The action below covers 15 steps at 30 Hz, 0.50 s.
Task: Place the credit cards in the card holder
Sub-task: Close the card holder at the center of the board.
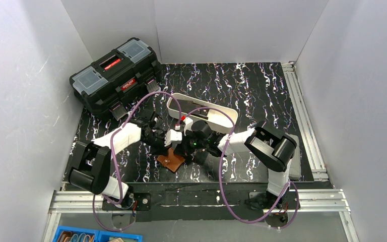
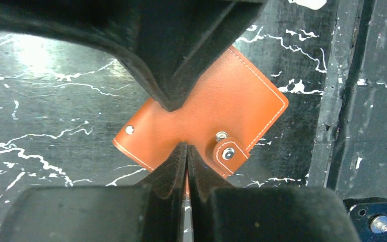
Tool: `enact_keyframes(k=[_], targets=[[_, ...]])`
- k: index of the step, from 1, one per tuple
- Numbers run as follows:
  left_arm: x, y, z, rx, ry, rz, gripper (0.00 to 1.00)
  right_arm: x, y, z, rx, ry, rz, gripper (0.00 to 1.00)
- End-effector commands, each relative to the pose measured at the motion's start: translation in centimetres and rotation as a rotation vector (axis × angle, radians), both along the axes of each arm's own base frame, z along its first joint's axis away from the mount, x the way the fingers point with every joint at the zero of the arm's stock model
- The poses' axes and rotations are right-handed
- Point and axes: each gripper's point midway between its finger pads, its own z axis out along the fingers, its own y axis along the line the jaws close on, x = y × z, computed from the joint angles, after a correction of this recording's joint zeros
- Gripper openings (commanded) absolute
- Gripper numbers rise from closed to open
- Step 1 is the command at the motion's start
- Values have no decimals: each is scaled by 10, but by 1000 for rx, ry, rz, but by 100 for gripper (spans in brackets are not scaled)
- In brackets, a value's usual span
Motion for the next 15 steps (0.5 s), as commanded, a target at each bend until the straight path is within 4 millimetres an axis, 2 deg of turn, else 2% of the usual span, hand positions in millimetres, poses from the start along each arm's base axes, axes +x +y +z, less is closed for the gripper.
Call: enact_keyframes(k=[1,5,7,9,11,13,15], targets=[[5,-2,22,-21,0,42,0,-3,7,11,47,-17,21,18],[10,14,38,-17,28,121,0,-3,7,9,43,-12,26,18],[-3,21,47,-28,78,73,3,-3,8,9,44,-12,30,18],[-27,27,48,-10,141,-12,13,-4,9,8,44,-9,35,19],[-39,30,40,14,141,-63,25,-3,10,8,44,-8,38,19],[-36,24,33,13,90,-66,37,-3,11,7,41,-5,41,19],[-28,15,28,2,56,-56,44,-3,12,7,41,-5,40,19]])
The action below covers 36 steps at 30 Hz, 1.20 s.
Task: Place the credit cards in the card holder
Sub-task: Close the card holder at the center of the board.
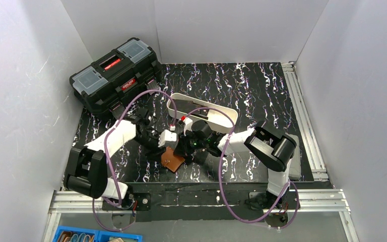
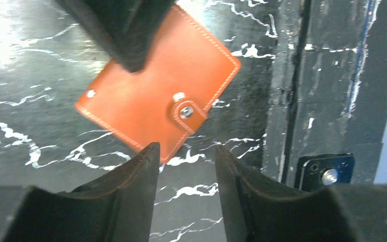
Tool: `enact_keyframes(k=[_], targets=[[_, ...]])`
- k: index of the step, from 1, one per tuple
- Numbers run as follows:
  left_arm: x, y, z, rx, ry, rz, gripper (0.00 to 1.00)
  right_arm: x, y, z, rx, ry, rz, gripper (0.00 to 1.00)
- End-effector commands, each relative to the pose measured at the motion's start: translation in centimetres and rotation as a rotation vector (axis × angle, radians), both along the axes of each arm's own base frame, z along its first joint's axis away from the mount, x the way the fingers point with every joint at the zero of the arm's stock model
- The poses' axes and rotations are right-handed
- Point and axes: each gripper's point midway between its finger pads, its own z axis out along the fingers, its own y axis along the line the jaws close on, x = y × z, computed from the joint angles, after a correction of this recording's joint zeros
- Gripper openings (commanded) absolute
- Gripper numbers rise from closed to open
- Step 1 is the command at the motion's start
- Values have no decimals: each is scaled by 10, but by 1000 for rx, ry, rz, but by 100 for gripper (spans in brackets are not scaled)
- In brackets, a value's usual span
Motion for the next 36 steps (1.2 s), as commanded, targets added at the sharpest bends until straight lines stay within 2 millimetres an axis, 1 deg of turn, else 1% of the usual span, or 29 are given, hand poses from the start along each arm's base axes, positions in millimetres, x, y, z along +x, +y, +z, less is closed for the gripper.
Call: enact_keyframes(k=[1,3,5,6,9,12,15,19,23,24,26,27,29,31,34,35,36], targets=[[-13,-14,-1,-24,-2,-39,45,2,10,7,32,-13,15,19],[-14,-20,0,-18,49,13,47,2,10,7,31,-16,13,19],[-17,-22,0,-17,73,62,56,3,10,8,31,-18,9,19],[-18,-21,-2,-11,70,86,58,3,10,8,31,-17,8,19],[-27,-18,-9,22,54,130,58,3,11,8,31,-14,6,18],[-31,-14,-18,64,39,153,53,2,11,7,36,-11,10,18],[-24,-13,-25,76,12,166,51,1,11,8,39,-9,15,18],[-14,-19,-26,63,3,161,52,1,11,9,44,-11,19,18],[1,-18,-31,91,-33,179,52,0,10,8,43,-10,17,18],[3,-18,-31,95,-35,181,52,0,10,8,44,-10,18,18],[-2,-20,-29,81,-13,172,52,0,10,8,45,-9,20,17],[-6,-22,-27,68,6,165,50,0,11,8,44,-9,20,17],[-13,-25,-25,48,37,157,40,0,11,8,45,-8,20,17],[-18,-26,-26,42,63,153,32,0,11,8,45,-7,20,17],[-20,-28,-27,32,78,150,24,0,11,8,46,-7,19,17],[-19,-29,-26,29,80,152,19,0,11,8,46,-7,19,17],[-18,-30,-25,25,82,156,16,0,11,8,47,-7,19,17]])
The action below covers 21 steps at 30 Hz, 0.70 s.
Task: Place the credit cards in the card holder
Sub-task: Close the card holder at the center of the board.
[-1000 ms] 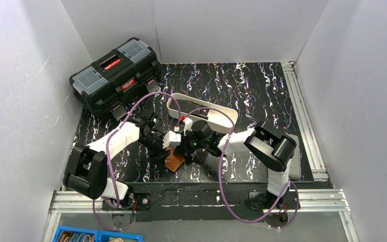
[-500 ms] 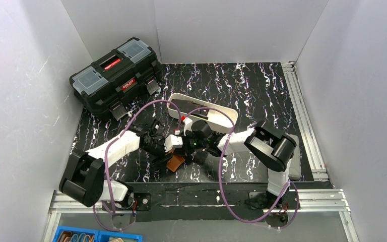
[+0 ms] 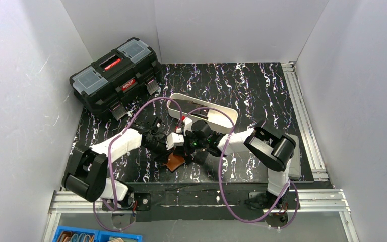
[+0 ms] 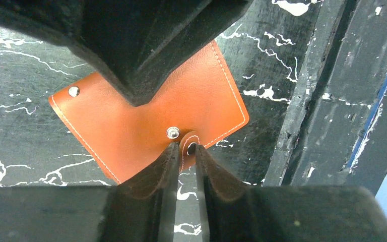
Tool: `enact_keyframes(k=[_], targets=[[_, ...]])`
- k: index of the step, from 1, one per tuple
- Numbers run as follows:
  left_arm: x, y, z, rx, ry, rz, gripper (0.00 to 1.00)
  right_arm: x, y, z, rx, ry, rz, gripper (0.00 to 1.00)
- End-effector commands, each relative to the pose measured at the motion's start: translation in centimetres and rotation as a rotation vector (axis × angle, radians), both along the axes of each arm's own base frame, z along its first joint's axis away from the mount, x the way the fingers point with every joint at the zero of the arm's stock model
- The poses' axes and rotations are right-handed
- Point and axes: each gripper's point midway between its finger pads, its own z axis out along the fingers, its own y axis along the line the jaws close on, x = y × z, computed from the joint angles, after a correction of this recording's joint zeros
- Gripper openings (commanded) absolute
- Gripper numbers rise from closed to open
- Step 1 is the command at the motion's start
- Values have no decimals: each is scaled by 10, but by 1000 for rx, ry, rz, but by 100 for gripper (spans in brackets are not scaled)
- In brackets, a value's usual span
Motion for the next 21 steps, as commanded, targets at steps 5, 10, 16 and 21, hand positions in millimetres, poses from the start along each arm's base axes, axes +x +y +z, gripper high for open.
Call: enact_keyframes(k=[5,10,16,21], targets=[[1,-15,14,-64,48,21,4,0,10,7,43,-17,20,16],[11,-18,19,-71,30,59,0,-1,10,7,42,-16,22,15],[11,-11,20,-57,35,99,0,-3,11,7,45,-13,31,15],[14,-9,7,-40,29,140,0,-5,12,6,41,-13,36,15]])
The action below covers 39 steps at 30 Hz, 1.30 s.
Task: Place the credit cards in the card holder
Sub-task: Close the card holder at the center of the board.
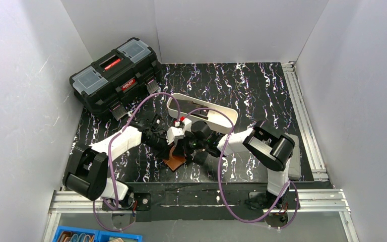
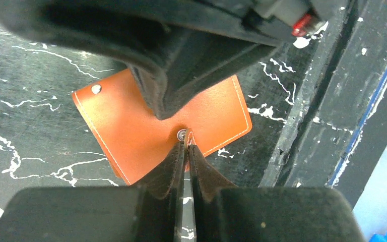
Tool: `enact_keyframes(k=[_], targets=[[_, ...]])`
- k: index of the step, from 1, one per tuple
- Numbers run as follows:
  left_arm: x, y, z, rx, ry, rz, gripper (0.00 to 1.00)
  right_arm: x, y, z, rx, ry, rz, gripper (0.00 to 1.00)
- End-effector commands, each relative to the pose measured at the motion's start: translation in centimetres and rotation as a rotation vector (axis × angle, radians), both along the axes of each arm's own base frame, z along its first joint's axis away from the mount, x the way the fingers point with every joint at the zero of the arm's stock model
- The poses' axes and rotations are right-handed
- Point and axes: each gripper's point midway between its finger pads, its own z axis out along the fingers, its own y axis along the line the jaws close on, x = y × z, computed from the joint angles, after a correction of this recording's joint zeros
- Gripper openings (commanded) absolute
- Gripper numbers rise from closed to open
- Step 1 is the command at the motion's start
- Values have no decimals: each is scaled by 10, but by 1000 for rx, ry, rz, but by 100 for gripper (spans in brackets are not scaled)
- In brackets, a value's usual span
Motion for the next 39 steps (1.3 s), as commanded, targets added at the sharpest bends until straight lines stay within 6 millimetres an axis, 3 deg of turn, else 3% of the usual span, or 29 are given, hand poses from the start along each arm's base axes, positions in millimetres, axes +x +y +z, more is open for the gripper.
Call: enact_keyframes(k=[1,21,22,23,27,32,33,36,38,39], targets=[[5,1,-5,-1,-21,36,0,-3,8,5,25,-18,24,15],[23,7,-35,70,-80,111,0,-6,12,-1,29,9,44,14],[24,9,-36,83,-85,121,4,-6,12,-1,29,11,43,14],[24,10,-37,96,-83,123,16,-7,13,-1,30,13,45,14],[23,17,-42,156,-83,127,45,-6,11,-1,28,13,36,14],[23,25,-45,205,-77,153,41,5,-2,6,33,-6,-29,14],[21,24,-42,205,-67,161,40,10,-10,9,35,-12,-52,14],[19,16,5,130,-3,180,52,15,-23,19,35,-34,-69,15],[18,25,49,54,60,198,78,17,-22,21,34,-35,-63,15],[15,29,58,32,85,182,81,17,-21,20,29,-36,-62,15]])
